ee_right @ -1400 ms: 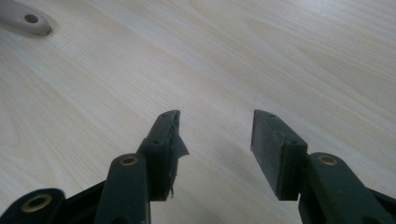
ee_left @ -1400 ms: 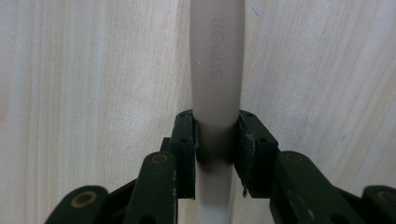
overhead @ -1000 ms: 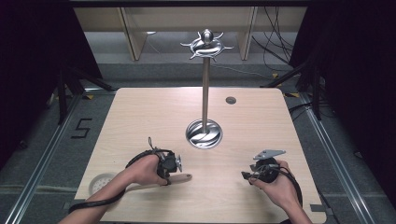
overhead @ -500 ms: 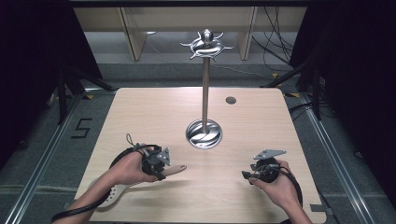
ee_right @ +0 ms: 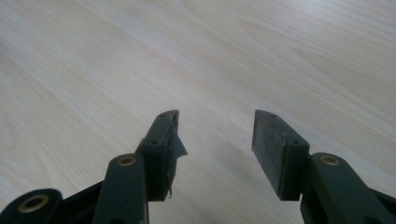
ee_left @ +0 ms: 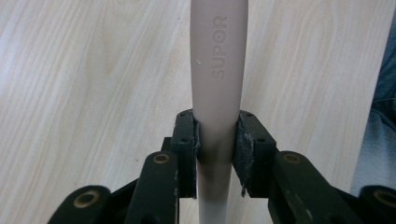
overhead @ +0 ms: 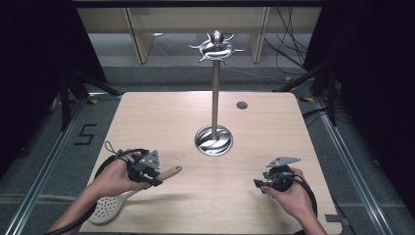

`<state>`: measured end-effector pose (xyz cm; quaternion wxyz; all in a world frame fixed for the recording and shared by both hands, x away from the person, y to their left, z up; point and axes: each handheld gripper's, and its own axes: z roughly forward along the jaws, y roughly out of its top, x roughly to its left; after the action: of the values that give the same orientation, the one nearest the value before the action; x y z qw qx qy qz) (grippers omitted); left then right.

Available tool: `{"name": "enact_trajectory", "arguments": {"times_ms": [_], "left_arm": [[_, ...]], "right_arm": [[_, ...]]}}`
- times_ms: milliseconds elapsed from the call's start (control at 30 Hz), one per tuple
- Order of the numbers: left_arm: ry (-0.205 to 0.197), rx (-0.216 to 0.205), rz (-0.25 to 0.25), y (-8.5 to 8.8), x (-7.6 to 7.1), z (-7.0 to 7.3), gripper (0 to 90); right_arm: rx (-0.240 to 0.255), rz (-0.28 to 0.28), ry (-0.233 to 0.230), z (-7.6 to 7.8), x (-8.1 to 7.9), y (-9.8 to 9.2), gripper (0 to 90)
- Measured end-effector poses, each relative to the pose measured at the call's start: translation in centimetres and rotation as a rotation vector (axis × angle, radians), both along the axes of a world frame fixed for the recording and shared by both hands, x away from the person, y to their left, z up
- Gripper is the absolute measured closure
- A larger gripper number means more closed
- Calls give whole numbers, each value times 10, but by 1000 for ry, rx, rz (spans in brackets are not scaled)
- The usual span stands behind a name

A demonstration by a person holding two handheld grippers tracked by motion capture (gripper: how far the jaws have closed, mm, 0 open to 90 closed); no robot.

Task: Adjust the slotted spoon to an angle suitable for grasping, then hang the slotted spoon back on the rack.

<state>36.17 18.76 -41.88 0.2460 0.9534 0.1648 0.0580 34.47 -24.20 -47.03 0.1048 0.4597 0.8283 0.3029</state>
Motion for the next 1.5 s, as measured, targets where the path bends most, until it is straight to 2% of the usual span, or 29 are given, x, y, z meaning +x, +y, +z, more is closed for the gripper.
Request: {"name": "enact_trajectory", "arguments": {"times_ms": [67, 100, 133, 167, 200, 233, 267, 367, 500, 567, 600, 633, 700, 733, 767, 800, 867, 1000, 1033, 1100, 1133, 1167, 1200, 1233, 1267, 1300, 1333, 1367, 1500], "left_arm": [[-3, 4, -5, 5, 0, 3, 703], [-2, -19, 12, 6, -1, 3, 703], [-6, -16, 11, 9, -1, 5, 703], [-1, -61, 42, 9, -3, 5, 704], [-6, -47, 34, 12, -2, 7, 704], [-20, -45, 34, 14, -2, 9, 704], [-22, -61, 44, 15, -3, 10, 704], [-31, -68, 55, 20, -3, 14, 704], [-54, -49, 44, 27, -3, 20, 704], [-55, -49, 42, 31, -3, 23, 704], [-64, -61, 48, 31, -4, 23, 704], [-72, -53, 44, 33, -4, 25, 704], [-72, -58, 59, 35, -5, 27, 704], [-81, -83, 81, 35, -5, 27, 704], [-81, -83, 81, 35, -5, 27, 704], [-86, -83, 81, 38, -5, 29, 704], [-91, -91, 94, 40, -4, 30, 704], [-93, -117, 125, 44, -4, 32, 704], [-96, -111, 122, 45, -4, 34, 704], [-110, -127, 138, 46, -4, 35, 704], [-108, -125, 133, 48, -4, 36, 704], [-108, -140, 144, 49, -5, 37, 704], [-111, -154, 155, 50, -6, 37, 705], [-114, -147, 149, 52, -6, 39, 704], [-117, -156, 155, 53, -6, 39, 704], [-121, -176, 170, 54, -7, 40, 704], [-123, -171, 162, 56, -7, 41, 704], [-129, -180, 175, 57, -8, 42, 704], [-140, -202, 195, 64, -10, 47, 705]], "right_arm": [[1, -4, -1, 0, 1, -1, 512], [4, -5, -5, 0, 1, -1, 512], [-5, 6, -21, -2, 2, -2, 511], [28, -15, -23, -3, 2, 0, 511], [12, -2, -31, -2, 4, -1, 510], [16, -15, -8, -1, 3, 0, 510], [12, -9, -8, -1, 4, -1, 510], [15, -10, -8, -1, 4, -1, 510], [8, -3, -15, 0, 4, -1, 509], [-4, 14, -40, -1, 5, -2, 509], [-7, 23, -60, -1, 6, -2, 509], [5, 2, -28, 0, 4, 0, 509], [9, -5, -14, 1, 3, 0, 509], [12, -9, -19, 1, 3, 1, 509], [5, 9, -34, 0, 4, -1, 509], [15, -2, -19, 1, 4, 0, 509], [2, 26, -56, -1, 6, -2, 509], [17, 13, -38, 0, 5, 0, 507], [6, 29, -65, -1, 6, -2, 507], [36, -4, -56, -1, 4, -1, 506], [9, 11, -52, 0, 5, -4, 505], [19, 1, -49, 1, 4, -4, 505], [33, -19, -55, 1, 4, -4, 504], [35, -14, -84, 0, 4, -5, 504], [35, -17, -85, 1, 4, -5, 504], [33, -31, -59, 3, 2, -5, 504], [43, -28, -83, 1, 2, -6, 503], [22, -33, -56, 5, 1, -6, 503], [16, -30, -48, 6, 1, -7, 504]]}}
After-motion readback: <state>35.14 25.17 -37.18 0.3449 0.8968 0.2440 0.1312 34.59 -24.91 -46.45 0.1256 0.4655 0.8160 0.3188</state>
